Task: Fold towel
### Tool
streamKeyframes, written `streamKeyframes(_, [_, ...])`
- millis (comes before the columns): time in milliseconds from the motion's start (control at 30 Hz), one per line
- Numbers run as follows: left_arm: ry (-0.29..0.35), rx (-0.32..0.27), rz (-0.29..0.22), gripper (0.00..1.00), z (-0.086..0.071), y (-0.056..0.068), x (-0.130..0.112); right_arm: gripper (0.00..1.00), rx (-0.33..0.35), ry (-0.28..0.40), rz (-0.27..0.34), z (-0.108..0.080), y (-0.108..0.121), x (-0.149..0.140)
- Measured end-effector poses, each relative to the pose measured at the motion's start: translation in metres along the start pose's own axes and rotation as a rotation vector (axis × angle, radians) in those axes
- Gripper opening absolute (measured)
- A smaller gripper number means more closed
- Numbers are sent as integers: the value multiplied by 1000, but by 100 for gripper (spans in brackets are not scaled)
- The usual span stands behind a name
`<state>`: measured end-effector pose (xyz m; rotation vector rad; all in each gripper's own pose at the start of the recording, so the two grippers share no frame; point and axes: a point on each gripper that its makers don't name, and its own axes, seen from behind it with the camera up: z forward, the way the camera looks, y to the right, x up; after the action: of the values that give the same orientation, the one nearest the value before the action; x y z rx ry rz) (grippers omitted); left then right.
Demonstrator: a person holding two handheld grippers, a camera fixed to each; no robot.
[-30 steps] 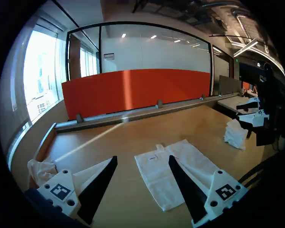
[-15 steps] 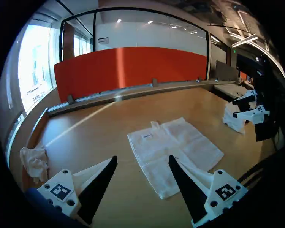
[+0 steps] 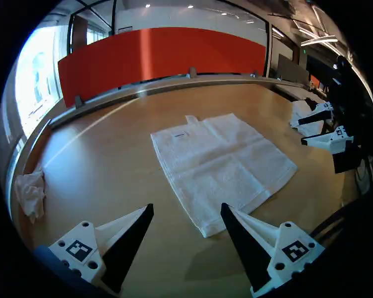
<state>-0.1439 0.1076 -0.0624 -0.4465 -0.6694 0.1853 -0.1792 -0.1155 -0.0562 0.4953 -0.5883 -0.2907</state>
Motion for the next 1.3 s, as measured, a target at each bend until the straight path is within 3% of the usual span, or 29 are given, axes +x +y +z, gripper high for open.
streamKeyframes(367, [-82,-47,-19,100,19,24,-32,97,59,-74,-4,14,-23,-40])
streamKeyframes(667, [-128,-47,-2,98,26,34,-48,88,84,-104,2,17,-29,-57])
streamKeyframes(967, [-152,-29,0,80,28,33,-57,68,125,-146,2,22,-36,-75])
streamKeyframes(1300, [-168,-19,2,76,27,31,-57,52,153,-144,25,23,-43,-76])
